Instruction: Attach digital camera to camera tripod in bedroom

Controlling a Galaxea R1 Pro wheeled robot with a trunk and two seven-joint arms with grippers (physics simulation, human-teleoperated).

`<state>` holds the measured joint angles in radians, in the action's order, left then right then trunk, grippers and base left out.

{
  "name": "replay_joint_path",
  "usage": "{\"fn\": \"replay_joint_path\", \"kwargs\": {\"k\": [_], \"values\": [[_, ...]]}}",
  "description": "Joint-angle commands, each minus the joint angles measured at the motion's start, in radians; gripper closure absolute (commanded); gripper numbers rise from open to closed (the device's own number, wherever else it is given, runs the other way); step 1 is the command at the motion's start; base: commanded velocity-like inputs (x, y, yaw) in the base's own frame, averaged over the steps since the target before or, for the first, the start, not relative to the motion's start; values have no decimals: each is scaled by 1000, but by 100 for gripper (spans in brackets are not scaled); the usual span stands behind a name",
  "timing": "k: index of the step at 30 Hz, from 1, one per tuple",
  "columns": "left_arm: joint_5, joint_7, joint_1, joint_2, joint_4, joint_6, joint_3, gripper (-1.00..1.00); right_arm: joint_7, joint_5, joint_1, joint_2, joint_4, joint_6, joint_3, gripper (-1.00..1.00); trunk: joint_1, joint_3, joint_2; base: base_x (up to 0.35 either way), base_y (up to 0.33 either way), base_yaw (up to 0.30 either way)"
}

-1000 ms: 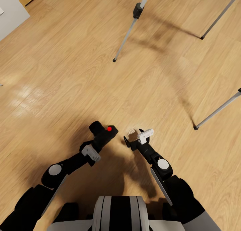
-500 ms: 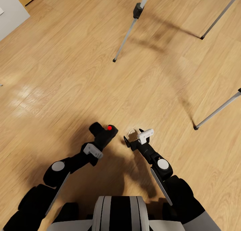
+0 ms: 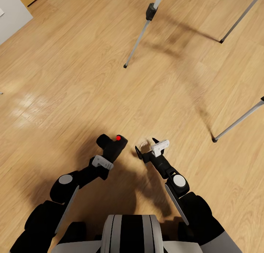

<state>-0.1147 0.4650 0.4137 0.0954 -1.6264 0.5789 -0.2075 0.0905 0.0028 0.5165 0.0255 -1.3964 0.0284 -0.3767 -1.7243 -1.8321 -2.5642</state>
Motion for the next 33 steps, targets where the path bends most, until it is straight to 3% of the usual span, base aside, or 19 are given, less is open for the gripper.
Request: {"fn": "replay_joint_path", "kwargs": {"k": [1,33], "values": [[-11,9,0,0,-1,3,3,100,2,0,0,1,-1,1,-1,-100,0,0,0,0,0,0],[-11,8,0,14,-4,-2,13,100,2,0,0,1,-1,-8,-1,-100,0,0,0,0,0,0]]}}
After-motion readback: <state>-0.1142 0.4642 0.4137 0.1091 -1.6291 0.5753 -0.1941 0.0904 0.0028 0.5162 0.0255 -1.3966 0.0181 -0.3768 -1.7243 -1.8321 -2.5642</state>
